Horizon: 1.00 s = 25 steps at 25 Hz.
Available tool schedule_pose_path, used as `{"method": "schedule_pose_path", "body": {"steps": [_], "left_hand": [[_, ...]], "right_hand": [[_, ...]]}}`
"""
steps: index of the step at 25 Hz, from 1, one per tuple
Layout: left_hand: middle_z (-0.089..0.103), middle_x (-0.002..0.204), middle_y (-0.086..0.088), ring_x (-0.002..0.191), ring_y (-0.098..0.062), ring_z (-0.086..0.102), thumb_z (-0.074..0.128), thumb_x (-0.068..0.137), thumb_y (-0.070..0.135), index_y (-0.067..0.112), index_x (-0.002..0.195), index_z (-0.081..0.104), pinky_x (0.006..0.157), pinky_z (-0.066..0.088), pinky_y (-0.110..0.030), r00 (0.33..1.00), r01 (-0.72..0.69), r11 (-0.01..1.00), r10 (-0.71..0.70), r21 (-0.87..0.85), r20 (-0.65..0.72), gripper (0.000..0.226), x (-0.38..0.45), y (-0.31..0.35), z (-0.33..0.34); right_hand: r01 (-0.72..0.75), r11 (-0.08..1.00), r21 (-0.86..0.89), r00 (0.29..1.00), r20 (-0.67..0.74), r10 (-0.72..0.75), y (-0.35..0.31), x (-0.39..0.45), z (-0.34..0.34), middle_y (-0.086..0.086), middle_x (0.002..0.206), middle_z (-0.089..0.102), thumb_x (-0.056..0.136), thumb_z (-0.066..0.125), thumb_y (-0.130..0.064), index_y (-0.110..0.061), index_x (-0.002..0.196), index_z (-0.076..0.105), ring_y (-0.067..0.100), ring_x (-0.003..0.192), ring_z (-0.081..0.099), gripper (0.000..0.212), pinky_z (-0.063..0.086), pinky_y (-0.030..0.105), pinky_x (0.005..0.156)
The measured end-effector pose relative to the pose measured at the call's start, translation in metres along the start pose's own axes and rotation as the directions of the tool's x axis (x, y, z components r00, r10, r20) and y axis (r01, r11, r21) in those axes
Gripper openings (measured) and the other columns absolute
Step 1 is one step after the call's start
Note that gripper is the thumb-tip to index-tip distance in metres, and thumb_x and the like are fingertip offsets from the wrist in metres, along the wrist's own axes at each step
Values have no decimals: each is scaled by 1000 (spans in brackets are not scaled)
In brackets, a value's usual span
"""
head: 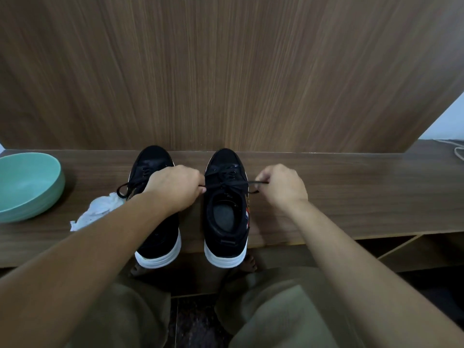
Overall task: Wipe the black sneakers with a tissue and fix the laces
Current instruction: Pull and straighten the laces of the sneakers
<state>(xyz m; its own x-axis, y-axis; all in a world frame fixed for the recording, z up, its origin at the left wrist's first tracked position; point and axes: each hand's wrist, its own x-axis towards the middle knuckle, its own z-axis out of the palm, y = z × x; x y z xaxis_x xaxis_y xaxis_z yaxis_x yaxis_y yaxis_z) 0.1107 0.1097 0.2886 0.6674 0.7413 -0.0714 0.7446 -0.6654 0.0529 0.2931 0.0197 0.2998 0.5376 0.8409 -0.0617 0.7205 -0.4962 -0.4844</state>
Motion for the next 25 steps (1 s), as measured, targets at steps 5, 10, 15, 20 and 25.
{"method": "schedule_pose_path", "body": {"steps": [5, 10, 15, 20, 25], "left_hand": [[62, 85, 2, 72, -24, 64, 40, 97, 33, 19, 86, 62, 54, 28, -28, 973, 1, 965, 60, 263, -224, 28, -15, 8, 23], [62, 82, 3, 66, -22, 61, 39, 97, 33, 20, 86, 62, 55, 25, -28, 966, 42, 952, 39, 304, -255, 29, -14, 9, 28], [59, 84, 5, 73, -21, 62, 34, 98, 34, 22, 87, 60, 58, 29, -29, 972, 59, 946, 18, 317, -234, 31, -14, 8, 28], [61, 87, 5, 74, -19, 62, 34, 98, 36, 23, 88, 60, 60, 30, -29, 974, 78, 944, -4, 320, -226, 31, -11, 10, 29], [62, 92, 3, 81, -22, 64, 35, 98, 38, 21, 92, 61, 61, 30, -29, 976, 58, 961, 3, 271, -219, 32, -13, 9, 25]], "right_hand": [[-226, 627, 746, 962, 273, 21, 8, -2, -11, -6, 63, 57, 90, 54, -11, -22, 86, 63, 8, 53, 41, 15, 29, 23, 49], [161, 963, 217, 983, 56, -177, 25, 10, -25, -9, 63, 60, 83, 68, -24, -24, 79, 67, 9, 66, 56, 3, 43, 27, 67], [-69, 669, 740, 954, 245, -172, 23, 3, -21, -10, 45, 48, 87, 62, -11, -15, 80, 64, 6, 46, 48, 8, 42, 22, 55], [264, 959, 106, 957, 91, -274, 39, 16, -35, -13, 43, 50, 77, 73, -26, -20, 72, 68, 7, 51, 48, 10, 42, 25, 64], [25, 833, 552, 924, 306, -230, 46, 7, -19, -10, 70, 67, 82, 69, -8, -15, 90, 70, 1, 69, 61, 11, 43, 22, 73]]}}
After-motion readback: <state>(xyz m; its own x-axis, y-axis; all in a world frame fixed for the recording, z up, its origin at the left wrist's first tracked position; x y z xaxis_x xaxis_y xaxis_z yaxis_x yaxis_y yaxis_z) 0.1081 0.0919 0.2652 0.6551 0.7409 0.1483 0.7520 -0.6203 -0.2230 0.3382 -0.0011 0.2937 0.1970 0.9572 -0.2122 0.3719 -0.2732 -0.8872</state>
